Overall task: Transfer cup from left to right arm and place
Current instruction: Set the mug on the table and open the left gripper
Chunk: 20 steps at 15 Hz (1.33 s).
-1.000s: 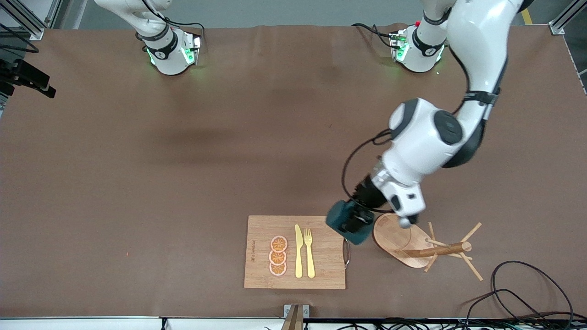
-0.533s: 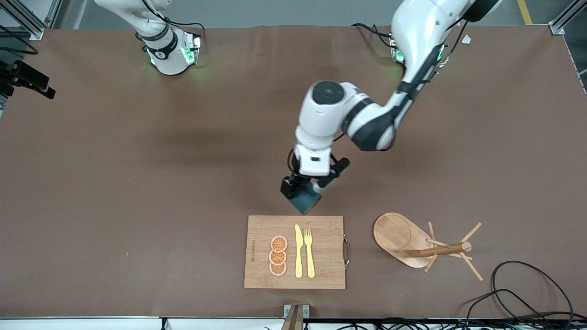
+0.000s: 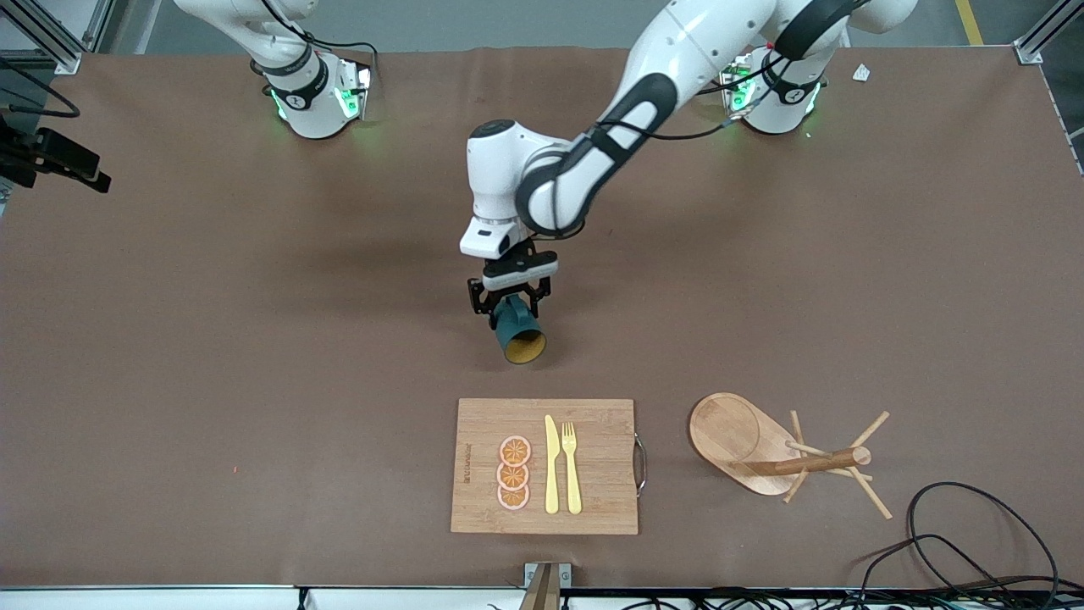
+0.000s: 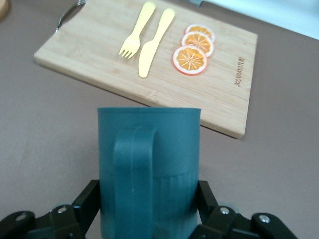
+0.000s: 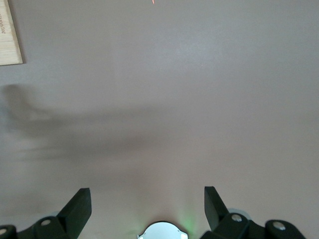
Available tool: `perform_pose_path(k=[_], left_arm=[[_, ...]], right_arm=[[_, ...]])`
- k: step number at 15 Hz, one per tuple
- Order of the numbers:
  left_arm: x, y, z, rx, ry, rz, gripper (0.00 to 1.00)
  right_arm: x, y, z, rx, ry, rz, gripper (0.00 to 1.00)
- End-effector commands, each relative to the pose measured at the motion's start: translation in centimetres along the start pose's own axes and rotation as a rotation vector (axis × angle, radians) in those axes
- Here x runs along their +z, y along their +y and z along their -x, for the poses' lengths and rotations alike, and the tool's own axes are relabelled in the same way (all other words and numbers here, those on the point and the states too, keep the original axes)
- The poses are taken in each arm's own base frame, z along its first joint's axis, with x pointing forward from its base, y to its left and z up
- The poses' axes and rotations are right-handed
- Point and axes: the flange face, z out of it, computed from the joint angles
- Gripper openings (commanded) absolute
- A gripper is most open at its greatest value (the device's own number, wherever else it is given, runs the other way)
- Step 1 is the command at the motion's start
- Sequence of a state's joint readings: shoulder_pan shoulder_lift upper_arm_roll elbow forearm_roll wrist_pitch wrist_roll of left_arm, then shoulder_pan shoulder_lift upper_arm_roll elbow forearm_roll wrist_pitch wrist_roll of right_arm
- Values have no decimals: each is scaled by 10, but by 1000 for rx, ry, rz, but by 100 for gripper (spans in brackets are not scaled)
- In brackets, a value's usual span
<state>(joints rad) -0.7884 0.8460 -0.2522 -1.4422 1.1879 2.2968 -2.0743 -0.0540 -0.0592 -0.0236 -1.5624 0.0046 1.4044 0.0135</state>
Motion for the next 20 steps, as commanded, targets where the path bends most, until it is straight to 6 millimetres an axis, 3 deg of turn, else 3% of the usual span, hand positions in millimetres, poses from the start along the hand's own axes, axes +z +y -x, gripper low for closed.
perform_pose_path(k=[1, 4, 7, 9, 10, 11, 12, 16, 17, 18, 20], left_arm=[[10, 0, 46, 106, 204, 11, 46], [21, -5, 87, 195, 404, 76, 47], [44, -18, 123, 204, 573, 181, 49], [67, -34, 145, 231, 661, 202, 52], [72, -38, 148, 230, 690, 205, 56], [70, -38, 151, 231, 701, 211, 79], [62, -34, 155, 223, 694, 218, 99], [20, -24, 186, 158, 626, 179, 100], [9, -22, 191, 131, 602, 155, 100], [-10, -19, 200, 96, 570, 127, 100], [-53, -12, 209, 37, 487, 33, 100]], right_arm=[[13, 1, -15, 4, -10, 12, 100], [47, -2, -49, 1, -19, -7, 100], [101, -3, -87, -4, -62, 0, 100], [113, -15, -103, -42, -19, 14, 100], [121, -19, -109, -49, -12, 15, 100], [135, -23, -115, -52, -24, 14, 100], [143, -27, -118, -49, -28, 8, 100], [171, -62, -122, -58, -17, 8, 100], [187, -76, -120, -48, -18, 11, 100], [202, -93, -116, -54, -13, 15, 100], [213, -121, -110, -76, -12, 18, 100]])
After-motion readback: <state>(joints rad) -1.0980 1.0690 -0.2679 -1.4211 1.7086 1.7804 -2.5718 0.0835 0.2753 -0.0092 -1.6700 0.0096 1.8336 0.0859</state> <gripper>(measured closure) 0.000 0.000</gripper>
